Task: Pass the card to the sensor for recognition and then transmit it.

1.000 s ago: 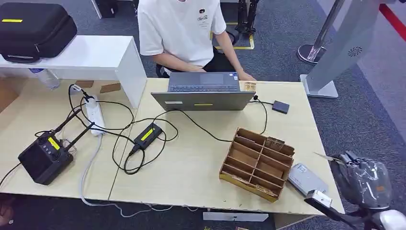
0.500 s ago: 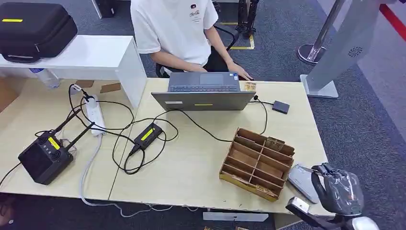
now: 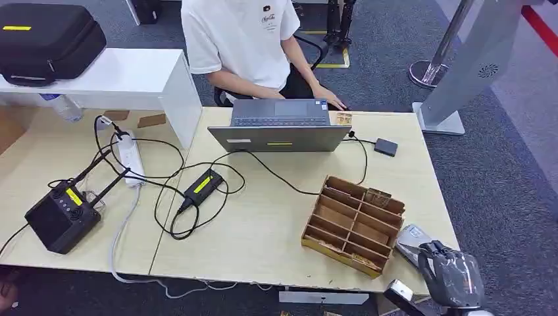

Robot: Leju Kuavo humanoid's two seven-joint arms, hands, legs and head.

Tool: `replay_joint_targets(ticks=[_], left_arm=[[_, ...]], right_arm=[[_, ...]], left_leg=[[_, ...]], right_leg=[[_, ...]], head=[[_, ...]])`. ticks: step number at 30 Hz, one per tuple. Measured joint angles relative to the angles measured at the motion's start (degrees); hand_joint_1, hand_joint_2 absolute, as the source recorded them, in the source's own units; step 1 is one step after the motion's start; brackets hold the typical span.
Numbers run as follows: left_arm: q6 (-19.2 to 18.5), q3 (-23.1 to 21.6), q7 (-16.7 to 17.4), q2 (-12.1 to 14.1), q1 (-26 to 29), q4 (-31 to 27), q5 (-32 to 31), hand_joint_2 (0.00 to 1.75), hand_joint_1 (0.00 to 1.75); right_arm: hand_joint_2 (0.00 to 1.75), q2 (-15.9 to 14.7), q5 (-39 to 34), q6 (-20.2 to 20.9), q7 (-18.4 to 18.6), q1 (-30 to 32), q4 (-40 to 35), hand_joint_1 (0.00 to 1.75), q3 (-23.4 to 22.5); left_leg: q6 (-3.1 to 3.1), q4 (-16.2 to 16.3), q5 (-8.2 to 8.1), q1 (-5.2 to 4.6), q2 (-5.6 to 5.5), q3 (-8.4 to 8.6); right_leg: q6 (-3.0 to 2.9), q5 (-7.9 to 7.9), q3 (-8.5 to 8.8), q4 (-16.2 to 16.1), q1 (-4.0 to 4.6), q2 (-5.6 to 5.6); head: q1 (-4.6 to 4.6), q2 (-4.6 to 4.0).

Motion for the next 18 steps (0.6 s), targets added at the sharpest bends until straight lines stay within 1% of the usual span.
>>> replay_joint_targets(ticks=[7,13,18], left_arm=[[0.02,0.00,0.07,0.00,0.00,0.00,0.33,1.75,0.00],[0.02,0.00,0.11,-0.02,0.02,0.00,0.48,1.75,0.00],[0.02,0.00,0.17,0.00,0.02,0.00,0.70,1.75,0.00]], right_arm=[[1.75,2.79,0.00,-0.85,-2.73,-0.02,3.40,1.75,-2.84],[1.75,4.48,0.15,-0.85,-3.56,-0.04,5.48,1.75,-4.72],[1.75,5.75,0.85,-0.85,-6.99,-0.08,5.62,1.75,-7.03]], left_leg=[[0.00,-0.01,0.00,0.01,0.09,0.06],[0.00,0.00,0.00,0.00,0.13,0.13],[-0.01,0.00,0.02,-0.01,0.12,0.11]], right_leg=[[0.00,0.00,0.03,0.00,0.01,0.10],[0.00,0.02,0.12,-0.01,0.00,0.12],[0.00,0.05,0.11,0.00,0.00,0.12]], head=[[-0.02,0.00],[0.00,0.00],[-0.04,0.00]])
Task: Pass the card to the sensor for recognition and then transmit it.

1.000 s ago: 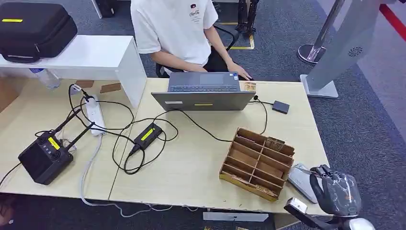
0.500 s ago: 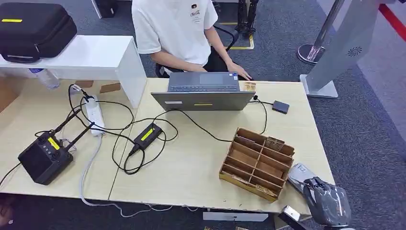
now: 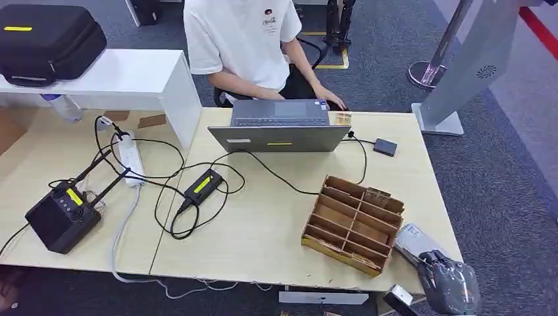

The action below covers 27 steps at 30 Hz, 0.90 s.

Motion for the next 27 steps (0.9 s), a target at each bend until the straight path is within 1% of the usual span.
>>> replay_joint_targets(ticks=[2,5,6,8,12,15,17,19,24,27], left_arm=[[0.04,0.00,0.02,0.00,0.00,0.02,0.02,1.75,0.00],[0.04,-0.04,0.02,0.04,-0.02,0.13,0.02,1.75,0.00],[0.04,-0.04,0.02,0.02,-0.02,0.17,0.02,1.75,0.00],[0.04,-0.09,0.05,0.02,-0.04,0.17,0.02,1.75,0.00],[0.04,-0.15,0.05,0.00,-0.06,0.20,-0.06,1.75,0.00],[0.02,-0.24,0.05,-0.02,-0.07,0.20,-0.26,1.75,0.00],[0.02,-0.46,0.07,-0.04,-0.15,0.20,-0.72,1.75,0.00],[0.02,-0.65,0.13,-0.09,-0.18,0.18,-0.89,1.75,0.00],[0.02,-1.84,0.20,-0.09,-0.58,0.20,-2.25,1.75,0.00],[0.04,-2.91,-0.09,-0.11,-0.87,0.20,-3.85,1.75,0.00]], right_arm=[[1.75,0.07,-0.90,0.22,0.11,-0.03,-1.12,1.75,-0.22],[1.75,-1.14,-3.52,1.05,3.24,-0.36,-6.15,1.75,0.50],[1.75,-2.41,-4.86,2.30,4.48,-1.03,-8.51,1.75,1.03],[1.75,-4.66,-6.54,3.98,5.60,-3.09,-12.14,1.75,1.88],[1.75,-8.43,-8.65,6.44,6.18,-7.94,-16.89,1.75,3.23],[1.75,-10.82,-9.90,7.94,6.78,-12.40,-18.67,1.75,4.35],[1.75,-12.15,-10.49,8.98,7.32,-16.52,-18.65,1.75,5.94],[1.75,-12.83,-10.47,9.92,7.93,-20.35,-18.41,1.75,7.51],[1.75,-12.83,-7.56,12.26,10.89,-31.88,-13.92,1.75,14.06],[1.75,-11.93,-4.30,13.38,13.38,-39.40,-8.74,1.75,19.02]], left_leg=[[0.00,0.00,0.01,0.00,-0.01,-0.02],[0.00,0.00,0.01,-0.01,0.01,-0.07],[0.00,0.01,0.01,-0.02,0.07,-0.07],[0.00,0.02,0.02,-0.03,0.14,-0.06],[0.03,0.03,0.04,-0.05,0.15,-0.06],[0.04,0.04,0.08,-0.04,0.14,-0.07],[-0.02,0.04,0.12,-0.04,0.25,-0.07],[-0.03,0.03,0.13,-0.03,0.27,-0.10],[-0.03,0.02,0.27,-0.03,0.25,-0.15],[-0.04,0.01,0.34,-0.03,0.22,-0.17]], right_leg=[[0.00,0.03,0.00,0.01,0.00,0.00],[0.00,0.04,-0.03,0.03,-0.01,0.03],[0.00,0.05,-0.08,0.03,-0.02,0.08],[0.04,0.08,-0.10,0.03,-0.04,0.15],[0.07,0.13,-0.10,0.03,-0.06,0.17],[0.07,0.17,-0.09,0.03,-0.06,0.16],[0.03,0.24,-0.18,0.04,-0.06,0.30],[0.03,0.26,-0.17,0.06,-0.04,0.31],[0.04,0.33,-0.25,0.11,-0.04,0.34],[0.03,0.37,-0.26,0.15,-0.04,0.32]], head=[[0.02,0.00],[0.02,0.02],[0.04,0.02],[0.04,0.00],[0.02,0.02],[0.04,0.02],[0.02,0.00],[0.07,0.02],[0.00,0.02],[0.02,0.00]])
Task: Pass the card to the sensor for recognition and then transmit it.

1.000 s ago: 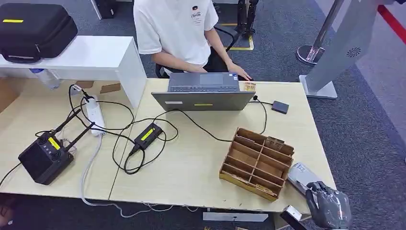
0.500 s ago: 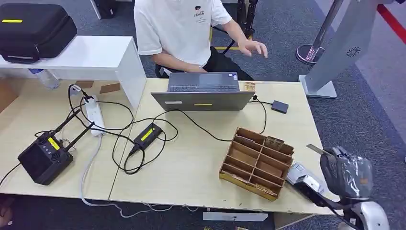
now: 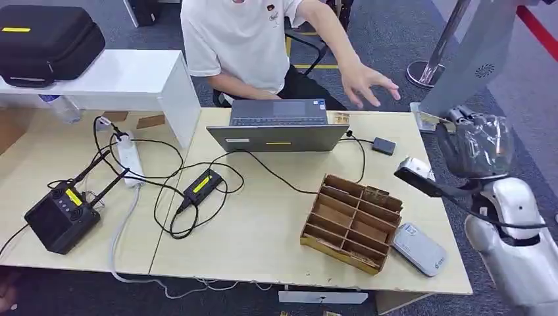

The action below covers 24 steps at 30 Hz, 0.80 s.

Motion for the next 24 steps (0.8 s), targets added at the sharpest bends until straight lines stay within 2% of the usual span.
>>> replay_joint_targets(ticks=[6,11,12,18,24], left_arm=[[-0.04,-1.55,-0.41,-0.02,-0.49,0.00,-1.38,1.75,0.00],[-0.04,-2.29,-0.39,-0.15,-0.67,0.00,-1.44,1.75,0.00],[-0.04,-2.36,-0.39,-0.17,-0.68,0.00,-1.44,1.75,0.00],[-0.22,-2.66,-0.33,-0.20,-0.75,0.00,-2.27,1.75,0.00],[0.63,-2.91,-0.39,-0.28,-0.71,0.00,-1.97,1.75,0.00]], right_arm=[[1.75,5.32,5.79,0.98,4.57,-14.03,12.66,1.75,9.68],[1.75,9.47,6.51,1.42,5.94,-20.27,20.52,1.75,14.57],[1.75,10.12,6.51,1.29,5.99,-20.94,21.59,0.00,15.21],[1.75,12.26,6.03,0.24,5.77,-21.74,25.15,0.00,17.50],[1.75,11.91,2.91,-1.53,5.29,-19.97,25.72,0.00,18.00]], left_leg=[[-0.12,0.01,0.11,0.01,-0.06,-0.06],[-0.12,0.00,0.13,0.01,-0.12,-0.07],[-0.12,0.00,0.13,0.01,-0.13,-0.07],[-0.12,0.01,0.14,0.00,-0.27,-0.11],[-0.12,0.03,0.13,-0.01,-0.26,-0.10]], right_leg=[[-0.09,0.08,-0.14,0.09,0.00,-0.02],[-0.09,0.08,-0.14,0.10,0.00,-0.05],[-0.09,0.08,-0.14,0.10,0.00,-0.05],[-0.09,0.08,-0.14,0.08,-0.01,-0.19],[-0.09,0.08,-0.16,0.06,-0.02,-0.18]], head=[[0.00,0.02],[0.00,0.02],[0.00,0.02],[0.00,0.02],[0.00,0.02]])
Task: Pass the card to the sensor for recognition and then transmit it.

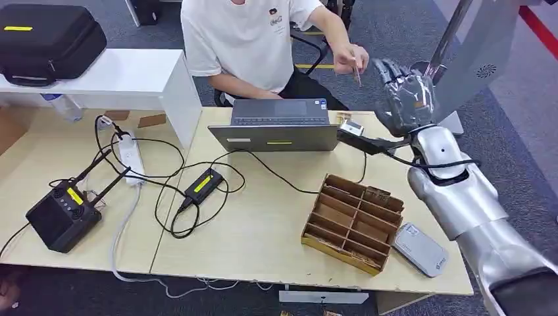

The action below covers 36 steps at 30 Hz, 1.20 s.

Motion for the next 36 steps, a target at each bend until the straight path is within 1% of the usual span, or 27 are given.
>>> replay_joint_targets(ticks=[3,5,6,10,13,16,20,21,24,26,28,30,34,36], left_arm=[[-0.04,0.00,0.09,0.00,0.04,0.00,0.55,1.75,0.00],[-0.04,0.00,0.17,0.00,0.06,0.00,1.23,1.75,0.00],[-0.04,0.00,0.20,0.00,0.08,0.00,1.57,1.75,0.00],[0.00,0.00,0.52,0.00,0.18,0.00,2.87,1.75,0.00],[0.02,0.00,0.52,0.02,0.27,0.02,3.19,1.75,0.00],[0.02,0.00,0.52,0.02,0.28,0.02,3.28,1.75,0.00],[0.02,0.00,0.52,0.02,0.29,0.02,3.37,1.75,0.00],[0.02,0.00,0.55,0.02,0.29,0.02,3.37,1.75,0.00],[0.04,0.00,0.52,0.02,0.29,0.02,3.50,1.75,0.00],[0.15,0.00,0.50,0.02,0.29,0.02,4.11,1.75,0.00],[0.15,0.00,0.26,0.02,0.46,0.02,4.81,1.75,0.00],[0.15,0.00,-0.02,0.06,0.59,0.04,5.40,1.75,0.00],[0.28,0.04,-0.33,0.11,0.72,0.04,6.63,1.75,0.00],[0.55,0.13,-0.72,0.09,0.89,0.04,7.35,1.75,0.00]], right_arm=[[1.75,-0.96,-2.64,-1.35,-1.24,2.41,-1.11,0.00,-0.39],[1.75,-1.90,-5.71,-2.76,-2.36,5.55,-3.79,0.00,-1.60],[0.00,-2.55,-6.99,-3.54,-2.77,7.48,-5.72,0.00,-2.44],[0.00,-5.00,-9.90,-4.98,-4.17,16.33,-13.60,0.00,-6.18],[0.00,-6.08,-10.21,-5.42,-4.42,21.60,-18.58,0.00,-8.53],[0.00,-6.69,-10.15,-5.31,-4.61,23.94,-21.37,0.00,-9.92],[0.00,-7.04,-10.10,-5.25,-4.68,24.96,-23.14,0.00,-10.86],[1.75,-7.10,-10.10,-5.25,-4.68,25.11,-23.41,0.00,-11.08],[1.75,-7.17,-10.23,-5.16,-4.74,25.49,-24.00,0.00,-11.43],[1.75,-7.28,-12.50,-5.07,-5.57,26.86,-25.26,0.00,-12.02],[1.75,-7.34,-15.14,-5.09,-6.75,30.43,-28.60,0.00,-13.44],[1.75,-7.61,-16.16,-5.27,-7.78,34.41,-31.87,0.00,-14.62],[1.75,-7.94,-17.07,-5.99,-9.99,42.04,-38.26,0.00,-17.03],[1.75,-8.07,-17.01,-7.00,-11.41,46.05,-41.77,0.00,-18.36]], left_leg=[[0.00,0.00,0.00,0.00,-0.01,0.00],[0.00,0.00,-0.01,0.01,-0.01,-0.01],[0.01,0.00,-0.01,0.01,-0.01,-0.01],[0.01,-0.01,-0.05,0.01,-0.01,-0.06],[0.03,-0.02,-0.06,0.00,0.04,-0.12],[0.03,-0.02,-0.05,0.00,0.06,-0.12],[-0.01,-0.02,-0.01,0.01,0.08,-0.11],[0.00,-0.02,0.00,0.01,0.08,-0.11],[0.00,-0.01,0.00,0.01,0.08,-0.10],[0.00,0.00,0.00,0.01,0.01,-0.09],[0.00,-0.01,-0.01,0.01,-0.09,-0.12],[0.00,-0.02,-0.04,0.01,-0.06,-0.18],[0.03,-0.03,-0.07,0.01,-0.05,-0.21],[0.03,-0.04,-0.07,0.01,-0.04,-0.22]], right_leg=[[0.00,0.00,0.00,-0.01,0.01,-0.02],[0.00,0.00,0.00,-0.01,0.01,-0.02],[0.00,-0.01,-0.01,-0.02,0.02,-0.03],[0.00,-0.02,-0.01,-0.03,0.02,-0.05],[0.00,-0.02,-0.09,-0.03,0.01,0.01],[0.00,-0.01,-0.12,-0.03,0.01,0.02],[0.00,0.00,-0.11,-0.01,0.01,0.02],[0.00,0.00,-0.11,-0.01,0.01,0.02],[0.00,0.01,-0.12,-0.01,0.01,0.02],[0.00,0.00,-0.10,-0.03,0.01,-0.03],[0.00,-0.02,-0.07,-0.04,0.02,-0.16],[0.00,-0.03,-0.12,-0.04,0.02,-0.15],[0.04,-0.09,-0.16,-0.05,0.02,-0.14],[0.05,-0.11,-0.18,-0.06,0.02,-0.14]], head=[[0.00,0.00],[-0.02,0.00],[0.04,0.00],[0.04,-0.02],[-0.02,-0.02],[0.00,0.00],[0.02,-0.02],[0.00,0.00],[0.02,0.00],[0.02,0.00],[0.02,0.00],[0.00,0.00],[0.00,0.00],[0.00,-0.02]])
